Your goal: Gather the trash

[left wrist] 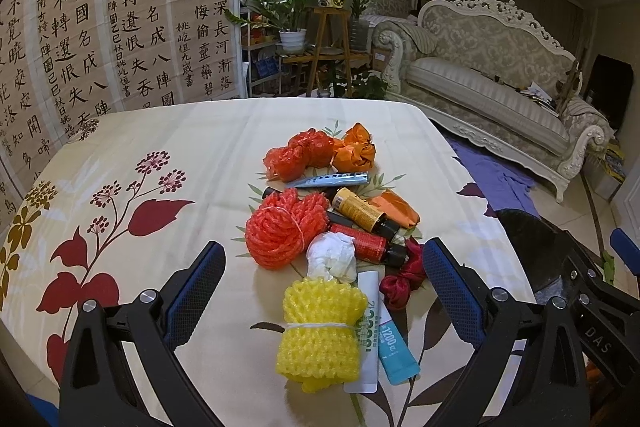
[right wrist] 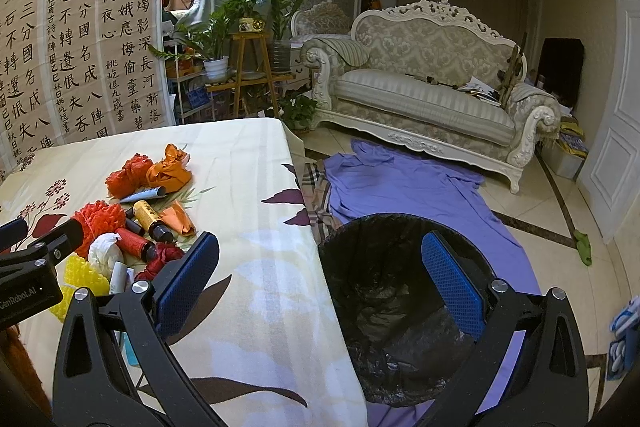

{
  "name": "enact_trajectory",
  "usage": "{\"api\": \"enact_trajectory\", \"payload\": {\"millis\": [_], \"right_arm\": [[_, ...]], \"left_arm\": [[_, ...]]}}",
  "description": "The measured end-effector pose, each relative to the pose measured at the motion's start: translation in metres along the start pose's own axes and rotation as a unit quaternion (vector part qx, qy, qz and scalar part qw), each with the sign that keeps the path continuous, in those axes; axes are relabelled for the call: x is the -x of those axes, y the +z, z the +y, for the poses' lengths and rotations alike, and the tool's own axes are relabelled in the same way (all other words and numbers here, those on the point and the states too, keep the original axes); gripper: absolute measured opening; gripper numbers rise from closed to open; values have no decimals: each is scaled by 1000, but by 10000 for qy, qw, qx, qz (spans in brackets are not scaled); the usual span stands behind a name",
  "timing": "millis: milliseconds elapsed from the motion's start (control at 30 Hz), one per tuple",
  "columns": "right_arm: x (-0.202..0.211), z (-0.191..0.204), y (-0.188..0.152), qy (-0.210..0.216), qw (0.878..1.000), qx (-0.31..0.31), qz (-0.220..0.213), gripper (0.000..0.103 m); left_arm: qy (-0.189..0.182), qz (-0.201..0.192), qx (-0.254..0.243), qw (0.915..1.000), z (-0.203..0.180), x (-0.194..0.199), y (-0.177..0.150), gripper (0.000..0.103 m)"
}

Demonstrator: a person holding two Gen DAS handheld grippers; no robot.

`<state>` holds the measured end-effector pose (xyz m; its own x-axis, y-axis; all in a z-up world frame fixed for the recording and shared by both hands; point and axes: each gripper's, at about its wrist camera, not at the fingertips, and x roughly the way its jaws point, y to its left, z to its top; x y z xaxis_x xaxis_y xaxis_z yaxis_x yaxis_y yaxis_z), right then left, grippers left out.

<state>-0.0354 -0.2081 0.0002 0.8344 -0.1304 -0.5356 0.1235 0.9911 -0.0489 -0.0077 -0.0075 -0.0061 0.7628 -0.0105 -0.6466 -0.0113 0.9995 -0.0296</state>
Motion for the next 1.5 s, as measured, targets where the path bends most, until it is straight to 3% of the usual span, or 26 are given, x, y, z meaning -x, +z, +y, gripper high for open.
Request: {"api": "enact_trajectory", "payload": {"millis": [233, 667, 700, 733, 800, 933, 1033, 1300, 1500], "right_arm": [[1, -2, 0, 25, 10000, -13, 50, 99], [-8, 20, -10, 318, 9988, 202, 298, 99], [-8, 22, -10, 327, 9988, 214, 303, 99], [-9, 24, -11, 337, 9987, 227, 314, 99], [-11, 27, -11, 375, 9983, 254, 354, 99], [-13, 28, -12, 352, 9983, 297, 368, 97], [-14, 23, -12, 273, 9985, 254, 402, 85], [-17, 8, -14, 275, 9984, 94, 484, 79], [-18, 10, -17, 350, 9979, 90, 531, 79]], "left_arm": [[38, 61, 1, 10000, 3, -5, -1, 96], [212, 412, 201, 9987, 52, -2, -13, 95], [194, 473, 226, 9984, 53, -2, -13, 90], [170, 494, 252, 9983, 54, -2, -14, 79], [95, 506, 341, 9981, 55, -5, -15, 71], [79, 381, 262, 9989, 49, -4, -17, 71], [-47, 359, 230, 9991, 40, -6, -16, 76], [-267, 732, 205, 9968, 28, -20, -25, 80], [-545, 874, 196, 9945, 28, -25, -32, 59]]}}
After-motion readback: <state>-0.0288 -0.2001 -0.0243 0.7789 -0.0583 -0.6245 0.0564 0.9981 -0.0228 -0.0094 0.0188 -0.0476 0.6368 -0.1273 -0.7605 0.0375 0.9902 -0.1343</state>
